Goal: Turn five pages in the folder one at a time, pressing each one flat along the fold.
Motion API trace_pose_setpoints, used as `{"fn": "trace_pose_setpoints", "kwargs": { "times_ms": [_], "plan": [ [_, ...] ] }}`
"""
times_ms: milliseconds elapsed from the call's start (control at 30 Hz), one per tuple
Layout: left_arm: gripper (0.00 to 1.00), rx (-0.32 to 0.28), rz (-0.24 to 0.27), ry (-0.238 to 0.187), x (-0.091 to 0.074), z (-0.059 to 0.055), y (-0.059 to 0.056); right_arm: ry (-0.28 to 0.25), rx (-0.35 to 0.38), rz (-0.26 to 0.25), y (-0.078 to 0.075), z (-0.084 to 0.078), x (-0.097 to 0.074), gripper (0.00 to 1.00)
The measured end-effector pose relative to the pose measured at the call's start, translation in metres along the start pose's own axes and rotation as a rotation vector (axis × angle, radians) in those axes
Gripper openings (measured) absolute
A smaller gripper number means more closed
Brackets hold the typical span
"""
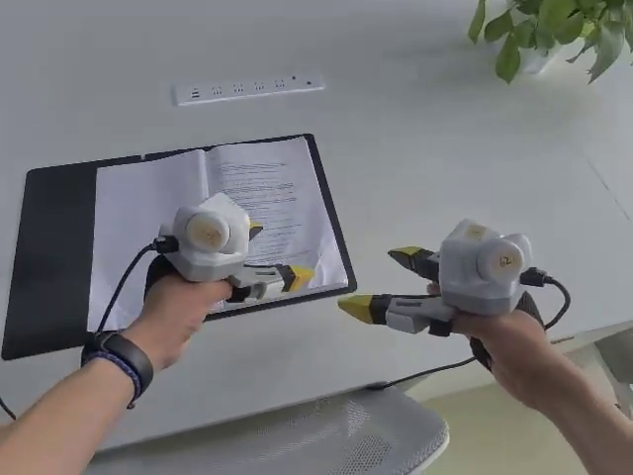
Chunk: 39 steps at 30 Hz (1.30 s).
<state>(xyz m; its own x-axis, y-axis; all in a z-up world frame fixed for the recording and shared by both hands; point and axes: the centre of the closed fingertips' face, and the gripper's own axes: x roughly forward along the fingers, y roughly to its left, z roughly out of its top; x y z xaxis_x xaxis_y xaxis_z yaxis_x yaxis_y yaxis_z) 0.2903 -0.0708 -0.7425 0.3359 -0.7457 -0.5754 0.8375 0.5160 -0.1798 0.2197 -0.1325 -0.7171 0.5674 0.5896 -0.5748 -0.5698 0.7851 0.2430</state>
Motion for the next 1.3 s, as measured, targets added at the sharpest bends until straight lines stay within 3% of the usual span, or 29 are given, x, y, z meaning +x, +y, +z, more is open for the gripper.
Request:
{"fn": "trace_pose_setpoints", "kwargs": {
  "times_ms": [167, 200, 300, 433, 667, 800, 1300],
  "plan": [
    [0.62, 0.045, -0.006, 0.033, 0.024, -0.005, -0.008, -0.001, 0.018, 0.003, -0.002, -0.003, -0.004, 0.69],
    [0.62, 0.056, 0.008, 0.043, 0.032, -0.012, -0.004, -0.001, 0.022, 0.002, -0.003, -0.004, -0.004, 0.69],
    [0.63, 0.039, 0.007, 0.051, 0.042, -0.016, -0.005, 0.001, 0.031, 0.002, -0.005, -0.007, -0.005, 0.68],
    [0.62, 0.065, 0.015, 0.1, 0.054, -0.03, -0.005, 0.007, 0.037, 0.005, -0.005, -0.01, -0.005, 0.68],
    [0.6, 0.076, 0.037, 0.113, 0.061, -0.035, -0.001, 0.008, 0.045, 0.013, -0.008, -0.012, -0.005, 0.68],
    [0.59, 0.119, 0.053, 0.117, 0.064, -0.038, 0.002, 0.011, 0.045, 0.019, -0.008, -0.012, -0.003, 0.67],
    [0.59, 0.089, 0.017, 0.106, 0.06, -0.036, 0.001, 0.012, 0.05, 0.054, -0.008, -0.011, 0.009, 0.64]
  ]
}}
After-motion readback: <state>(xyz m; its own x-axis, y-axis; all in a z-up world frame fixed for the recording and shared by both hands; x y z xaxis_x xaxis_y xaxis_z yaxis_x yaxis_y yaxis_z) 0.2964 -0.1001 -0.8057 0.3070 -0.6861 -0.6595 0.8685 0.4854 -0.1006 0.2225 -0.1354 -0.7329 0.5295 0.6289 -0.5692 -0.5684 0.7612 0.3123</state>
